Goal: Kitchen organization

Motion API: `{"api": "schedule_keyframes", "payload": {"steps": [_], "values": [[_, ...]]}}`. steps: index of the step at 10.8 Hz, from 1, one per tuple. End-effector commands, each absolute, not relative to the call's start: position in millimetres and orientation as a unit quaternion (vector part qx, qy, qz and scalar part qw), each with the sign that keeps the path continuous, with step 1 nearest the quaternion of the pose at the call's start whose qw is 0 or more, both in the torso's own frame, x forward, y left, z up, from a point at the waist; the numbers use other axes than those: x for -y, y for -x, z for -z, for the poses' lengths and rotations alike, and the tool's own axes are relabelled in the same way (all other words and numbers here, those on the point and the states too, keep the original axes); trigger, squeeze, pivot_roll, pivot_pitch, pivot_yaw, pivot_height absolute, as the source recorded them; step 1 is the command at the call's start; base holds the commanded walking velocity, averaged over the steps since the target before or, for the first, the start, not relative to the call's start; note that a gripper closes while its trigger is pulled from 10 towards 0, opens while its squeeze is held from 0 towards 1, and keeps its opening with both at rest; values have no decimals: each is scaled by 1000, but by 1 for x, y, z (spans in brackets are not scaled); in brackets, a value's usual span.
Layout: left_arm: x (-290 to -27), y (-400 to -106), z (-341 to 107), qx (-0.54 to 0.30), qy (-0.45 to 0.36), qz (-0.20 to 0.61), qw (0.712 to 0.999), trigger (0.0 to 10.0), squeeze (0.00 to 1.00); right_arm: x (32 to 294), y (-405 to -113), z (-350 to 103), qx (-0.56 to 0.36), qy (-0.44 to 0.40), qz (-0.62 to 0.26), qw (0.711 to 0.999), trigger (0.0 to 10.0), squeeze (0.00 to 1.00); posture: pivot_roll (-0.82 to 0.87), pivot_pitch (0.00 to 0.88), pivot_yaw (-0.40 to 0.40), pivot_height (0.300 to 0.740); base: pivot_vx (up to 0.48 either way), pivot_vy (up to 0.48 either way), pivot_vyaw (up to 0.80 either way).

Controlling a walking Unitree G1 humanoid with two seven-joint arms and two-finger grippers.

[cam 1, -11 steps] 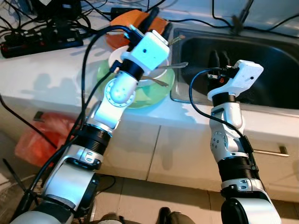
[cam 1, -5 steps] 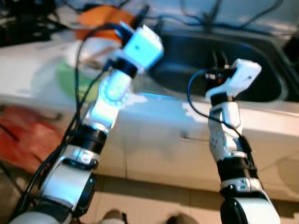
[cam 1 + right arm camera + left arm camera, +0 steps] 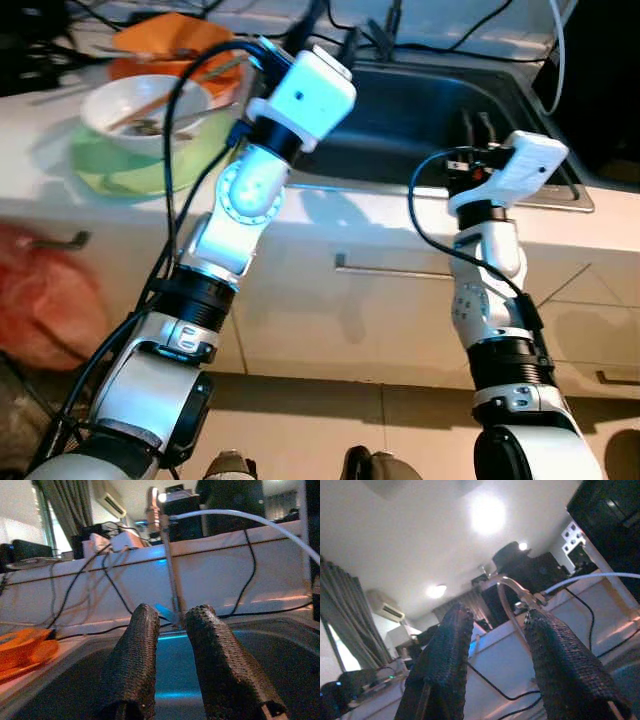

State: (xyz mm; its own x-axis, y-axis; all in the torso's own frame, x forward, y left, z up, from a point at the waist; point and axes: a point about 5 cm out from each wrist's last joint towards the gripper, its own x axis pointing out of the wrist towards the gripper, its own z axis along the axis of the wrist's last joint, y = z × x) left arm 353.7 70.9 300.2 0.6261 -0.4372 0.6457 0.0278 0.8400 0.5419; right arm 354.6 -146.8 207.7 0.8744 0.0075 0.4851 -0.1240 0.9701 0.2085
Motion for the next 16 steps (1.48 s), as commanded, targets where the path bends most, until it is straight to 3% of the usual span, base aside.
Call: {"api": "schedule_keyframes", "payload": {"steps": [1,4,16], "values": [[-72,-353,-305,415,-237,130,869,10000,0,146,-355,-211,254,-115,-38,960,10000,0,106,137,-45,740,0,0,0],[-71,-353,-303,411,-237,132,870,10000,0,148,-355,-210,252,-116,-37,960,10000,0,106,136,-44,740,0,448,0],[-70,-354,-300,397,-233,138,877,10000,0,147,-353,-204,244,-119,-33,962,10000,0,106,143,-33,740,0,23,0]]}}
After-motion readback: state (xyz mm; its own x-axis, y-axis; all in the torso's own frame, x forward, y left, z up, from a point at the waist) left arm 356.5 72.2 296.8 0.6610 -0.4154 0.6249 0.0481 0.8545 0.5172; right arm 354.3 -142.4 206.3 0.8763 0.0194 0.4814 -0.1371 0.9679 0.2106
